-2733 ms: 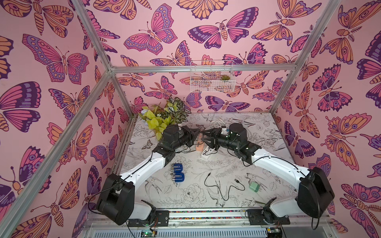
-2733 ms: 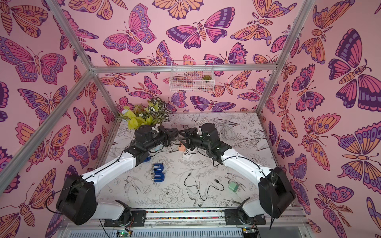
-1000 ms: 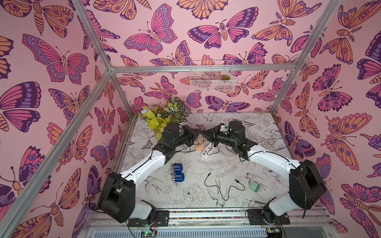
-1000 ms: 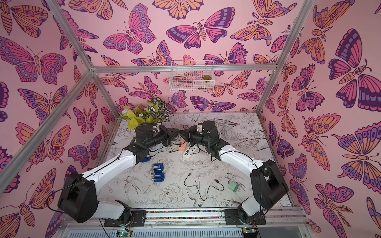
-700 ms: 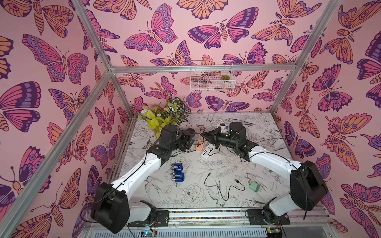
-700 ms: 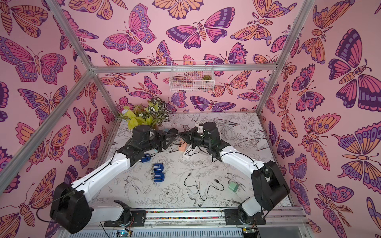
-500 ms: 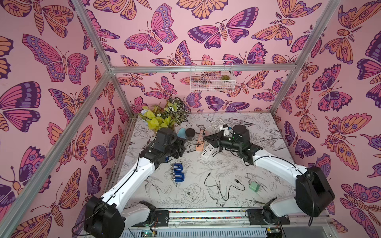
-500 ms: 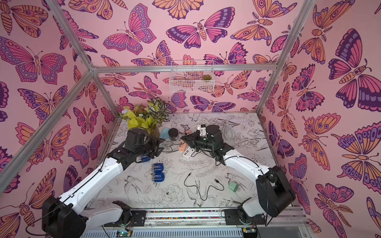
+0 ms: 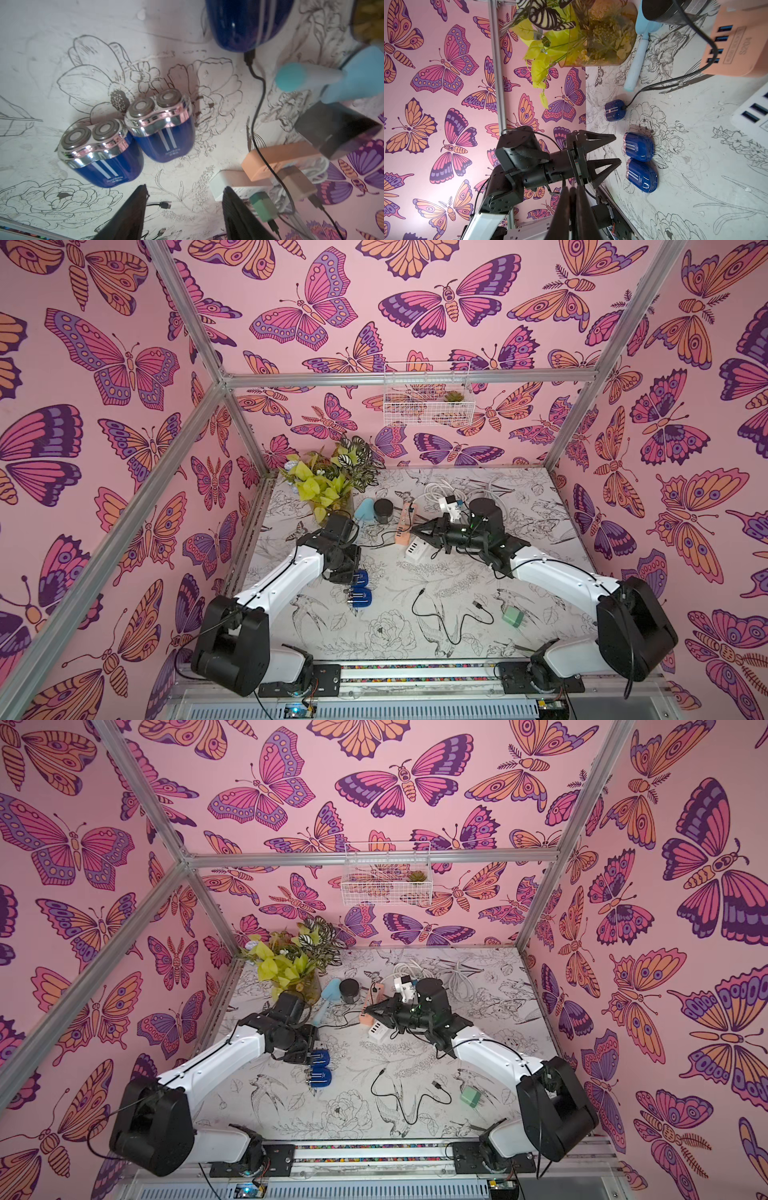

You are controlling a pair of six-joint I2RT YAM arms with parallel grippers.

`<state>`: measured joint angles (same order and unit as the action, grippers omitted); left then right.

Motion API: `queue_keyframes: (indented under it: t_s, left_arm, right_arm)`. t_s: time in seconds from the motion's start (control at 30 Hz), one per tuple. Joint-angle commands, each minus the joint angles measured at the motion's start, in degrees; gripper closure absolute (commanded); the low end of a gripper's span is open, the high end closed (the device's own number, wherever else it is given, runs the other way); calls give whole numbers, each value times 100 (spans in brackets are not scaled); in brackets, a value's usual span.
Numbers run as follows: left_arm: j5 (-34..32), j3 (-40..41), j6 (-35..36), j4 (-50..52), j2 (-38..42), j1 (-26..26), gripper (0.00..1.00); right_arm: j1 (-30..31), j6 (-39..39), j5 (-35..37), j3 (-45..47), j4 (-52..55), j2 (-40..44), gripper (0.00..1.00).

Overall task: Charge the electric shaver
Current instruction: Pick up the charging cable from the center of the board, then pick up the electric shaver from the center of the board.

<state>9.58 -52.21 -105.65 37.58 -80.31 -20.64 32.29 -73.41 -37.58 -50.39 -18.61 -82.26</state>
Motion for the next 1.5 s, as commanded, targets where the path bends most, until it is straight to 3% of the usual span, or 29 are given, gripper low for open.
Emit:
queue_keyframes:
  t_s: [0.0,0.73,1.47]
  left_arm:
    - [-79,-89,-515,185,-166,32,39]
    - [-287,-9,-585,-159,-976,39,39]
    - [-382,-163,195,353,-1373,78,40]
  right_arm:
    - [1,152,-175,-132,25,144,100]
    - [-47,81,-75,267,-228,333,100]
    - [-215,170,-144,829,-604,412,100]
